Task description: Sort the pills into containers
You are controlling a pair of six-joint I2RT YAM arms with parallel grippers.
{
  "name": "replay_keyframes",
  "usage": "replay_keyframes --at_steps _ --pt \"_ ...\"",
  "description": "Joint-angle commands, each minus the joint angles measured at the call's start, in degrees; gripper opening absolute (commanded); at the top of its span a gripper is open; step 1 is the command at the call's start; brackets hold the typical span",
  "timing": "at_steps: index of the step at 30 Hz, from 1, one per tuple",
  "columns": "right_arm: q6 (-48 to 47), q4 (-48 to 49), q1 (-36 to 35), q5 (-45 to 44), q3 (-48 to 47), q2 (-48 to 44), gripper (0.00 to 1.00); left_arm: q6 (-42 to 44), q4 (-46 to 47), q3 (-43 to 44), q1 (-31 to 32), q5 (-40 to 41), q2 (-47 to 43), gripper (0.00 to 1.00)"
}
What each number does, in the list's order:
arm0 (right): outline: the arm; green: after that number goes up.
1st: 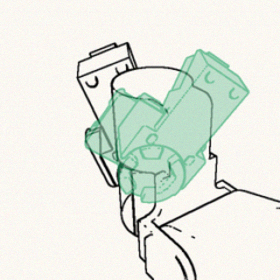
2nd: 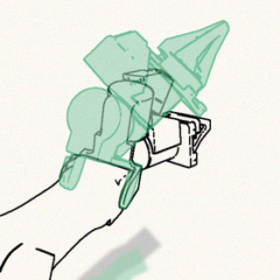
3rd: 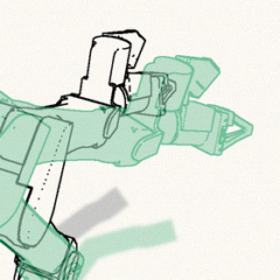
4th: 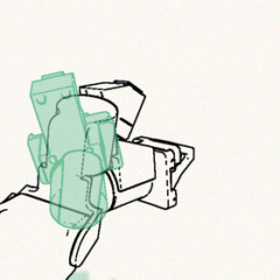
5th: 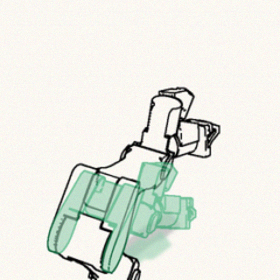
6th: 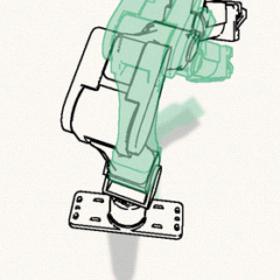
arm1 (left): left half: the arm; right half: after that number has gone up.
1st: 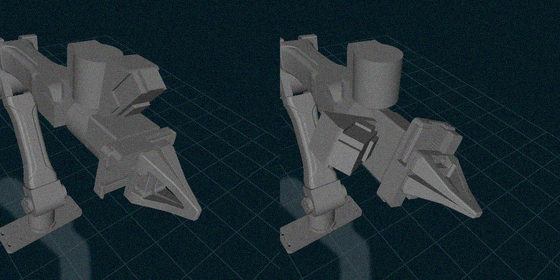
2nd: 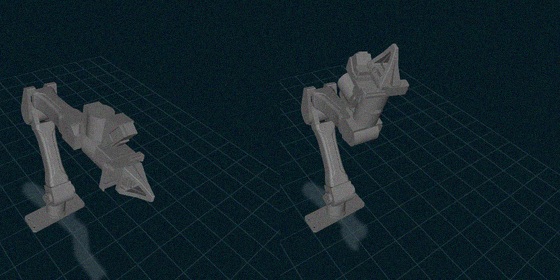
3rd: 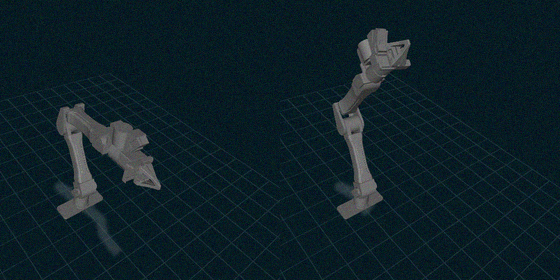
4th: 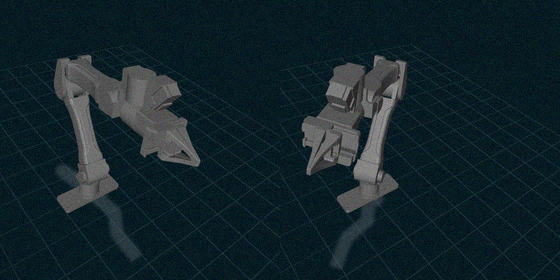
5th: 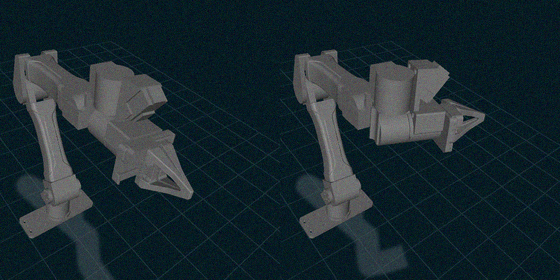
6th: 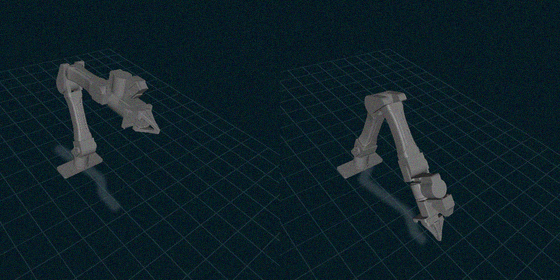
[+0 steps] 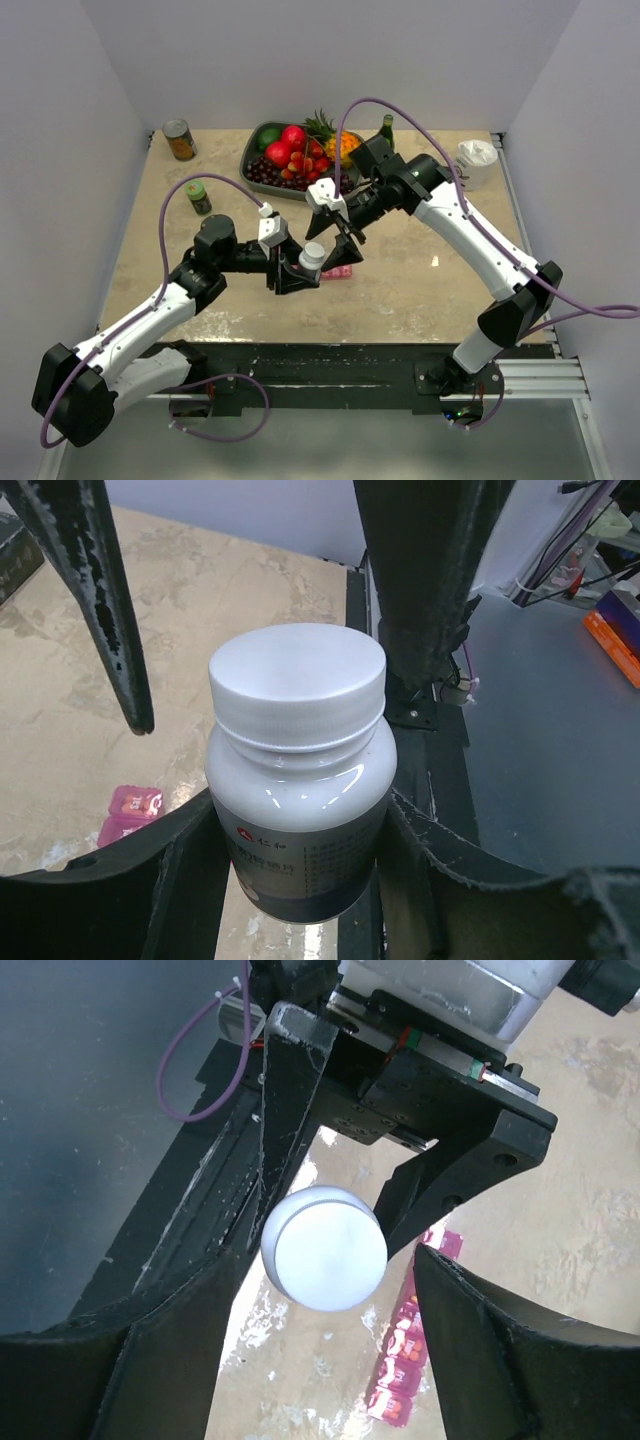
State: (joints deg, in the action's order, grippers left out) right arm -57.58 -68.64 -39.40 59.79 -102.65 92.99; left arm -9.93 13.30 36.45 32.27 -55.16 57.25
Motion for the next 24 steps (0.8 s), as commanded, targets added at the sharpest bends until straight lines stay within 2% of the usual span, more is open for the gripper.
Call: replay_keyframes --at_steps 1,5,7,11,12,15,16,18,19,20,24 --pt "9.5 6.5 -0.7 1.7 1.6 -2.6 0.74 -0.3 2.3 2.8 -0.3 2.4 -0.4 0.00" --pt "18.8 14.2 -1.1 -0.2 4.5 -3.9 0.76 0.5 1.2 3.1 -0.4 7.1 -0.9 0.00" --pt "22.6 16.1 -1.2 -1.2 5.9 -4.2 0.74 0.6 1.2 3.2 -0.3 8.1 -1.3 0.00" --pt "25.2 17.8 -1.3 -1.5 6.3 -4.0 0.54 1.1 0.6 3.5 -0.3 8.7 -1.2 0.00" --pt "24.6 17.4 -1.2 -1.4 5.8 -3.7 0.41 1.1 0.4 3.6 -0.3 8.3 -1.2 0.00" --pt "18.8 12.7 -1.4 0.1 3.4 -2.4 0.24 2.3 -0.6 4.0 -0.4 5.5 -0.8 0.00" --pt "16.5 11.0 -1.4 0.7 2.7 -2.0 0.22 2.7 -1.6 4.6 -0.4 4.1 -0.5 0.00" --pt "1.4 0.1 -1.6 3.7 -1.0 -0.1 0.18 4.3 -3.0 5.5 -0.4 -0.9 0.3 0.00" --pt "-4.2 -8.5 -2.0 4.5 -2.5 0.6 0.18 5.2 -4.3 6.4 -0.5 -4.6 0.8 0.00" --pt "-11.2 -11.7 -3.0 4.9 -4.5 1.4 0.17 5.6 -4.9 6.8 -0.4 -6.4 1.0 0.00" --pt "-17.9 -11.5 -7.4 -1.3 -3.1 -0.4 0.15 7.9 -9.0 8.9 -0.4 -14.7 2.8 0.00"
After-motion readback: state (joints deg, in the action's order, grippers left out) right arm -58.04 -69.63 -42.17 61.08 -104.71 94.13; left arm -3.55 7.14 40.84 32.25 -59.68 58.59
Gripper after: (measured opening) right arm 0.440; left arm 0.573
